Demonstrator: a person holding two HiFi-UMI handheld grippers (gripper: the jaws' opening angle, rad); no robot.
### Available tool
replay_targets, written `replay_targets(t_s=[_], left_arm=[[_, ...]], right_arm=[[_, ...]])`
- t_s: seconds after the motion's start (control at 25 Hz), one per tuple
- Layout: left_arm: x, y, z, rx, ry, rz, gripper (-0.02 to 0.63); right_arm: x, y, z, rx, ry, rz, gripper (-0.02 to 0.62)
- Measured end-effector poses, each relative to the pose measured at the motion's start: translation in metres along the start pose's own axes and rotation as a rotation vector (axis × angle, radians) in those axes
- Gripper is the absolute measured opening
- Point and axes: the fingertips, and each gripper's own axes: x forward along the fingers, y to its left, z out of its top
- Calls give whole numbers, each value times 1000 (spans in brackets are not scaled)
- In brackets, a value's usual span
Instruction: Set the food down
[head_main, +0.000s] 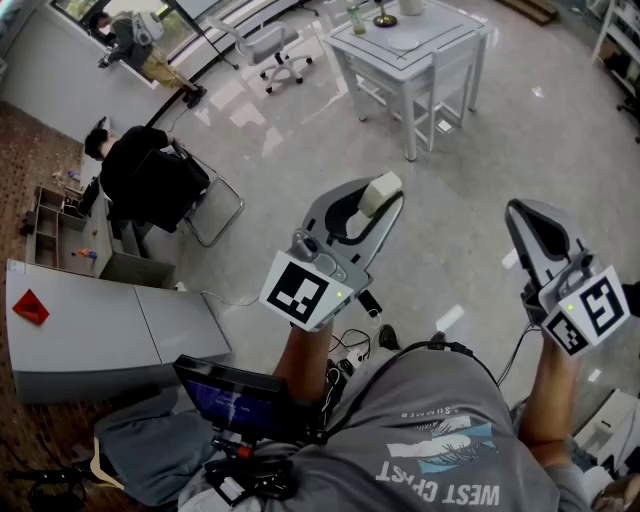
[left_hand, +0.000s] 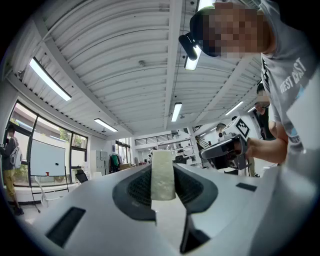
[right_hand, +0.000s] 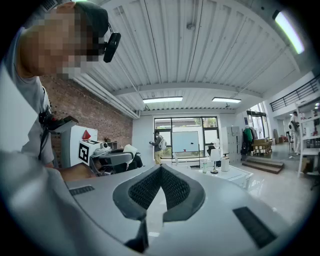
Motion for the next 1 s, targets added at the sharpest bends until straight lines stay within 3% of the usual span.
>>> replay_targets(t_s=[0.56, 0.8, 1.0], left_arm=[[23, -4, -7, 1, 22, 6, 100], [34, -16, -10, 11, 29, 11, 100], [47, -36, -12, 18, 31, 17, 100]], right_arm=[[-7, -19, -2, 26, -31, 15, 8], [-20, -23, 5, 66, -107, 54, 9], [-34, -34, 1, 44, -103, 60, 8]])
